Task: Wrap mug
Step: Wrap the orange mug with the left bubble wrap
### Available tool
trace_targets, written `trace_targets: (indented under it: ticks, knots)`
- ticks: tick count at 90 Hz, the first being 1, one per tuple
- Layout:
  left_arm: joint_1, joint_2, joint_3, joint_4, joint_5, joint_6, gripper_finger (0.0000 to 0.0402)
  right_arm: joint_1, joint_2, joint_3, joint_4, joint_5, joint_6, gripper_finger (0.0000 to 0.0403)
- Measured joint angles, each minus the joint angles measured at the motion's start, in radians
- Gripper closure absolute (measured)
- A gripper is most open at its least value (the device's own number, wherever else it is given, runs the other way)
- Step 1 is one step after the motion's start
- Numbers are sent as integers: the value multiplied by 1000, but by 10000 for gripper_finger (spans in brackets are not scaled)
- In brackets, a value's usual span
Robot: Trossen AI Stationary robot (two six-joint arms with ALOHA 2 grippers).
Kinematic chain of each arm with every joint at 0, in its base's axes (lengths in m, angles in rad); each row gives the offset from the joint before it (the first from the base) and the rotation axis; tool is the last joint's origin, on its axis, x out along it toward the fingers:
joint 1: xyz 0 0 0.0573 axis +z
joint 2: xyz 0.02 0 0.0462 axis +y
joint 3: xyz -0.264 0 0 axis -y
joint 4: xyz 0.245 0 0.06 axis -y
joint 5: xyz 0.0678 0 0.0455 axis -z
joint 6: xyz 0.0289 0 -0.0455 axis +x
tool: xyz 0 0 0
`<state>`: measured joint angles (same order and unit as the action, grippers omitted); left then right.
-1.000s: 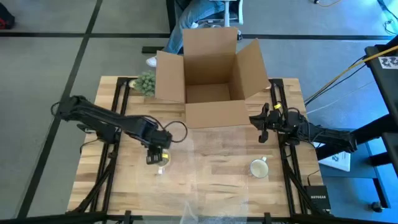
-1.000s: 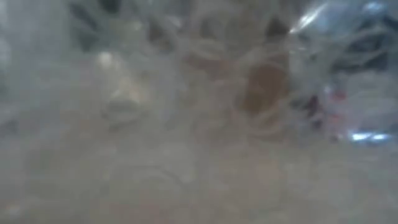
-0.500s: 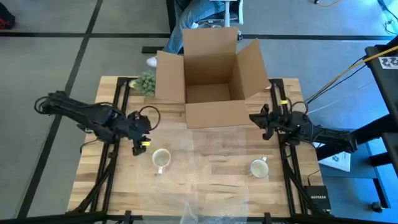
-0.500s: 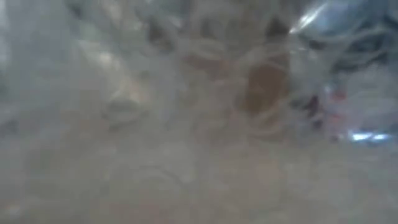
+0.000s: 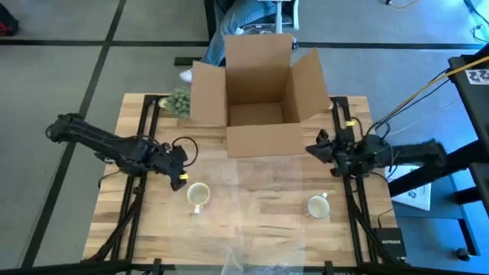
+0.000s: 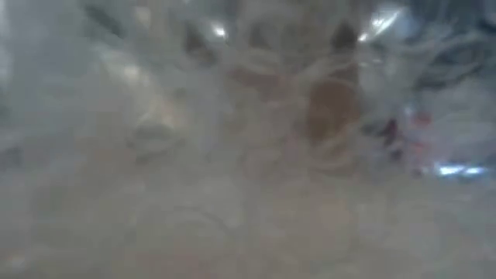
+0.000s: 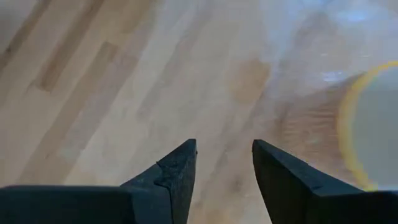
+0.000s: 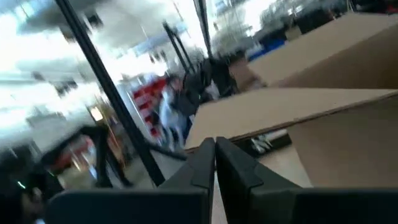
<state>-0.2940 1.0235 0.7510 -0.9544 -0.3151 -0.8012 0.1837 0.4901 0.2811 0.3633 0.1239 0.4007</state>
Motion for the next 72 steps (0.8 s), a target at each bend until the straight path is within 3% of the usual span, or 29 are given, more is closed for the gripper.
trace_targets:
  ticks: [15, 41, 58, 72]
  knots:
    - [16, 0, -29, 22, -3, -8, 260, 161, 386, 249, -28, 86, -130, 403]
    - [15, 0, -28, 31, -32, 15, 260, 314, 980, 784, -388, 101, -148, 403]
    - [16, 0, -28, 32, -71, 28, 260, 353, 1242, 1065, -611, 105, -152, 403]
    - [15, 0, -28, 32, -69, 48, 260, 389, 1341, 1219, -761, 121, -125, 403]
